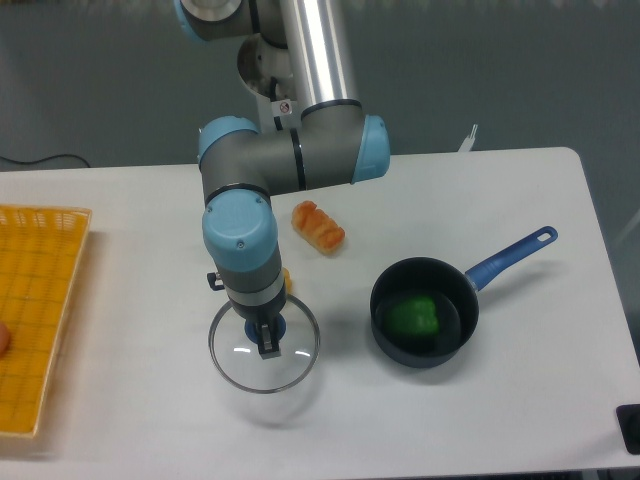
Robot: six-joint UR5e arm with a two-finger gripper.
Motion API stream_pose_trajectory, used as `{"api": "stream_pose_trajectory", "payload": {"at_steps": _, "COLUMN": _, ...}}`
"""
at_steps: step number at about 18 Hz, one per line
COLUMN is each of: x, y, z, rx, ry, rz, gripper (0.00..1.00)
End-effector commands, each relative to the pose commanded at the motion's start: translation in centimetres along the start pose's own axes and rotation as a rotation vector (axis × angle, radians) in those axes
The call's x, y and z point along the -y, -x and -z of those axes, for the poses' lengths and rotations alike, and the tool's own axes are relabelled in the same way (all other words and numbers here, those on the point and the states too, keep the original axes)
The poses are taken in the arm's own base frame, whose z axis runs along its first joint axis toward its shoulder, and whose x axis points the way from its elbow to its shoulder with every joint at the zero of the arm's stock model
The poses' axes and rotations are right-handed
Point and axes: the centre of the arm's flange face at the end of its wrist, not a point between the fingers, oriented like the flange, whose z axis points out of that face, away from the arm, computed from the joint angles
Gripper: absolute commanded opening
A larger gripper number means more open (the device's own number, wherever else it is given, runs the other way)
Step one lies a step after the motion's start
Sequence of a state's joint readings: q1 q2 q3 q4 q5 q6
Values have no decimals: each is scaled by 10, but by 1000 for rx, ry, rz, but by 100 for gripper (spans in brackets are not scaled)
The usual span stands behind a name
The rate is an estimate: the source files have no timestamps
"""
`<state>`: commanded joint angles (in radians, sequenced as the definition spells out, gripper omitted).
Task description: Close the pot lid
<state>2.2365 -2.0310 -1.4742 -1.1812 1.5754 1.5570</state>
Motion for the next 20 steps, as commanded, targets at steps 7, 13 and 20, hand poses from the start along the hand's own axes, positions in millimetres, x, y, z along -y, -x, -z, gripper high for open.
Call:
{"api": "stream_pose_trajectory", "payload": {"at_steps": 7, "x": -1, "y": 0, "z": 1, "rx": 0, "ry": 5, "rz": 0, "gripper": 47}}
{"api": "stream_pose_trajectory", "payload": {"at_steps": 13, "x": -20, "y": -1, "z": 20, "rx": 16, "ry": 15, "rz": -52, "gripper": 47}}
{"api": "stream_pose_trajectory", "payload": {"at_steps": 20, "x": -37, "y": 5, "z": 35, "rx": 41, "ry": 47, "rz": -69, "gripper": 47}}
